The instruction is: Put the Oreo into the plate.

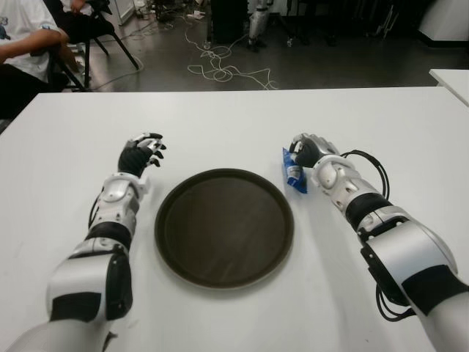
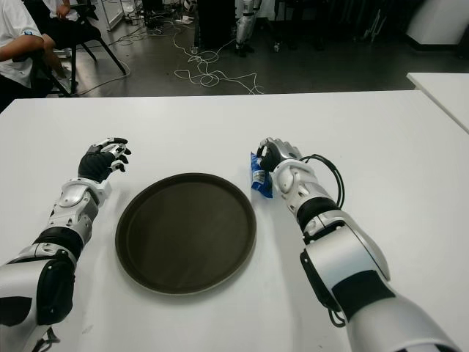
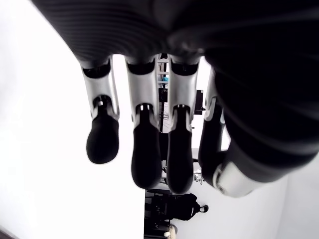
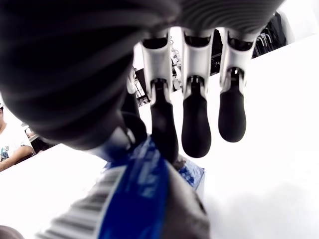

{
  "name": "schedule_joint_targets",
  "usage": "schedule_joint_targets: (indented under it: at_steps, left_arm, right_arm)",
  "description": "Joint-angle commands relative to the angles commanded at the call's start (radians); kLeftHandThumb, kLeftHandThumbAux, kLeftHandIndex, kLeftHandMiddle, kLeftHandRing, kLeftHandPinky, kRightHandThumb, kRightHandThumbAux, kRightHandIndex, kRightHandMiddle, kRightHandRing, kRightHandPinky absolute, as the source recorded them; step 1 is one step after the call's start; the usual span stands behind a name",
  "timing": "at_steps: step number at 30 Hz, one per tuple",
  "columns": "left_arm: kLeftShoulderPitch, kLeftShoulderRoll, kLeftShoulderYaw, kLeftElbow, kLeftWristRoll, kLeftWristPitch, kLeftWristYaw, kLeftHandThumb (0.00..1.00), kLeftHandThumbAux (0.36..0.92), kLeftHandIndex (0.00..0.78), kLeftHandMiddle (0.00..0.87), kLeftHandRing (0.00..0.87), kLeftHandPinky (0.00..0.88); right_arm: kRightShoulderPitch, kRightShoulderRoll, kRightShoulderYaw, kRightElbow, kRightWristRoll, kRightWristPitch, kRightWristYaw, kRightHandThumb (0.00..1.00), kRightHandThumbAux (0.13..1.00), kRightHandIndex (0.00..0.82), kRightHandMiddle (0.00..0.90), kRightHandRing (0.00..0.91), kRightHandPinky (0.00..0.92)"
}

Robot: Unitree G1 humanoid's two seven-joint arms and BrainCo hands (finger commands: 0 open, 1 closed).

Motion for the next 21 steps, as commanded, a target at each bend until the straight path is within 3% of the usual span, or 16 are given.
schedule_joint_targets:
  at_steps: [21]
  left_arm:
    - [0.0,0.001,0.0,0.002,0.0,0.002,-0.006,0.695,0.718,0.424,0.568,0.612,0.67]
  right_arm:
    - [-0.007,-0.003,-0.017,-0.002,0.021,0.013,0.03,0.677,0.743,0.419,0.663,0.683,0.666]
